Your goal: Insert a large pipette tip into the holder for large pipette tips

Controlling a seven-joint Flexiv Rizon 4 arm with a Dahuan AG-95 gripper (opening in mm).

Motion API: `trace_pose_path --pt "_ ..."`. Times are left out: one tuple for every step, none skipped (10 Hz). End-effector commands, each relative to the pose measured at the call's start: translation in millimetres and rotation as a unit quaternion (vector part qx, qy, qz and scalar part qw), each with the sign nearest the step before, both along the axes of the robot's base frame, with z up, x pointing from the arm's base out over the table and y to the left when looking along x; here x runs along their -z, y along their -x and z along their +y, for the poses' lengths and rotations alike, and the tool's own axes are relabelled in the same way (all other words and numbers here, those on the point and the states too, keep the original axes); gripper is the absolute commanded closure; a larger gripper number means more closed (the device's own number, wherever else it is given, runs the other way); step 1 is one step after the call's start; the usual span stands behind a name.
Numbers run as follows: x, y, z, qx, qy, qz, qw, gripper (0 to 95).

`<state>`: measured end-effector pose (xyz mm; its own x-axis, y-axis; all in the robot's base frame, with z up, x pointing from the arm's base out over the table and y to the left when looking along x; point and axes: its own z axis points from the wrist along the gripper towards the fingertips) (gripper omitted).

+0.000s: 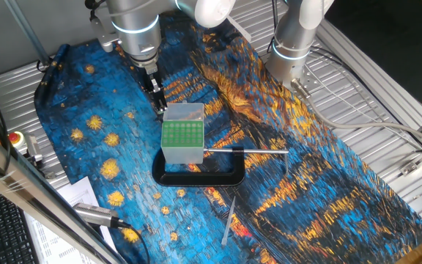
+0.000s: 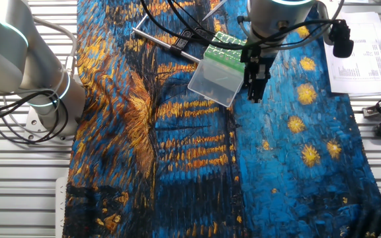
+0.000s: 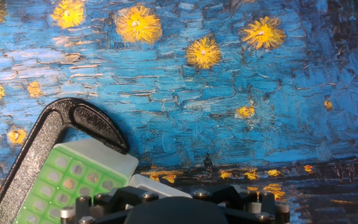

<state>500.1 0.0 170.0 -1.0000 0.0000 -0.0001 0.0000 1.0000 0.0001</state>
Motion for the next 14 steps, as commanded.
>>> trace_pose_path --pt "0.0 0.1 0.0 0.0 0.0 0.0 1.0 95.0" --pt "-0.7 0.4 0.2 -0.092 -0.012 0.024 0.9954 95.0" --pt "-1.0 0.5 0.3 -0.092 -0.011 0.024 0.9954 95.0" --pt "-1.3 0.7 0.4 -0.093 -0.011 0.025 0.9953 95.0" --pt "-1.7 0.9 0.6 -0.094 -0.011 0.025 0.9952 95.0" --pt "-2.5 1.3 0.9 -0.097 -0.011 0.025 0.9949 95.0" --pt "-3.2 1.7 1.3 -0.099 -0.012 0.025 0.9947 95.0" --pt "-4.1 2.3 2.9 -0.103 -0.014 0.026 0.9942 95.0" --pt "-4.5 1.9 4.7 -0.111 -0.014 0.025 0.9934 95.0" --pt "-5.4 -1.3 7.2 -0.117 -0.014 0.027 0.9926 95.0" --pt "-6.7 -4.1 10.1 -0.122 -0.013 0.029 0.992 95.0" --pt "-7.8 -5.6 11.8 -0.127 -0.013 0.027 0.9915 95.0" --pt "-7.4 -6.4 14.0 -0.133 -0.014 0.025 0.9907 95.0" --pt "-7.4 -10.2 21.7 -0.139 -0.014 0.026 0.9898 95.0"
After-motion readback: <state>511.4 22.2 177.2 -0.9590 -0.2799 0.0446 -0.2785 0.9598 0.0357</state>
